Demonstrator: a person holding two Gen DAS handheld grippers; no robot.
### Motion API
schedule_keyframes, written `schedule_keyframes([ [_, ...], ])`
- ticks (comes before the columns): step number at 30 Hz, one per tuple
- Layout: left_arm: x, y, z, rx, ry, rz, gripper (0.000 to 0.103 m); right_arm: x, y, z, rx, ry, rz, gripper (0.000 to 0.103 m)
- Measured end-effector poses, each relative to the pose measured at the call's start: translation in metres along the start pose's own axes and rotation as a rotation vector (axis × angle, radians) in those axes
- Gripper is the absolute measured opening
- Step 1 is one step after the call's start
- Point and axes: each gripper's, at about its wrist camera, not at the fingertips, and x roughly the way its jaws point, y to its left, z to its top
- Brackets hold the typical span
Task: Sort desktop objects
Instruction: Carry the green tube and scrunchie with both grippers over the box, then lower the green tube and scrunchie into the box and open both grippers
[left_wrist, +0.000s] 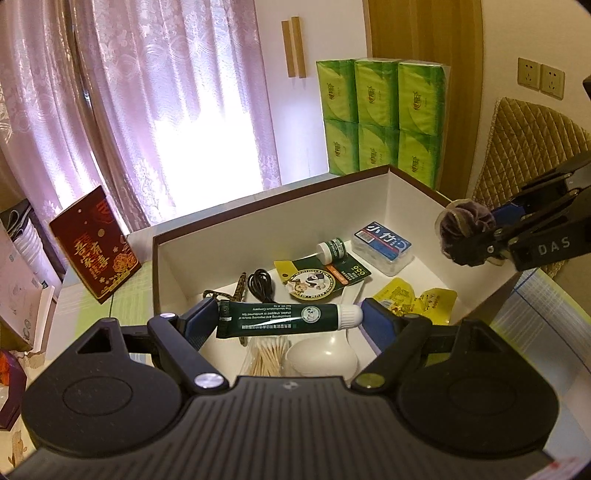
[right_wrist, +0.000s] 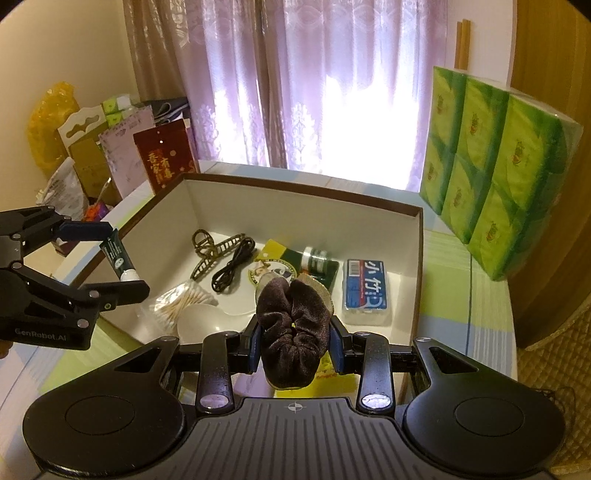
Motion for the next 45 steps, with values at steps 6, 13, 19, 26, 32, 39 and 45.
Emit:
schedule_keyframes([
  [6,0.021,0.000,0.011,0.013,0.016,-0.034,0.081,0.021,-0.004,0.011,0.003,0.016,0.009,0.033],
  [13,0.056,0.001,0.025,0.042,0.066,-0.069,0.081,0.051,-0.013,0.024,0.005,0.058,0.006,0.033],
  [19,0.084,0.005,0.032,0.051,0.105,-0.086,0.081,0.075,-0.020,0.028,0.001,0.101,-0.004,0.033],
  [26,0.110,0.011,0.032,0.067,0.154,-0.094,0.081,0.093,-0.031,0.029,0.025,0.138,-0.002,0.033],
  [32,0.130,0.011,0.034,0.097,0.201,-0.109,0.081,0.104,-0.037,0.033,0.042,0.165,0.006,0.033],
  [39,0.152,0.011,0.034,0.120,0.257,-0.123,0.081,0.112,-0.045,0.034,0.067,0.185,0.014,0.033],
  [45,0.165,0.016,0.032,0.071,0.309,-0.143,0.081,0.116,-0.050,0.032,0.080,0.193,0.007,0.033],
])
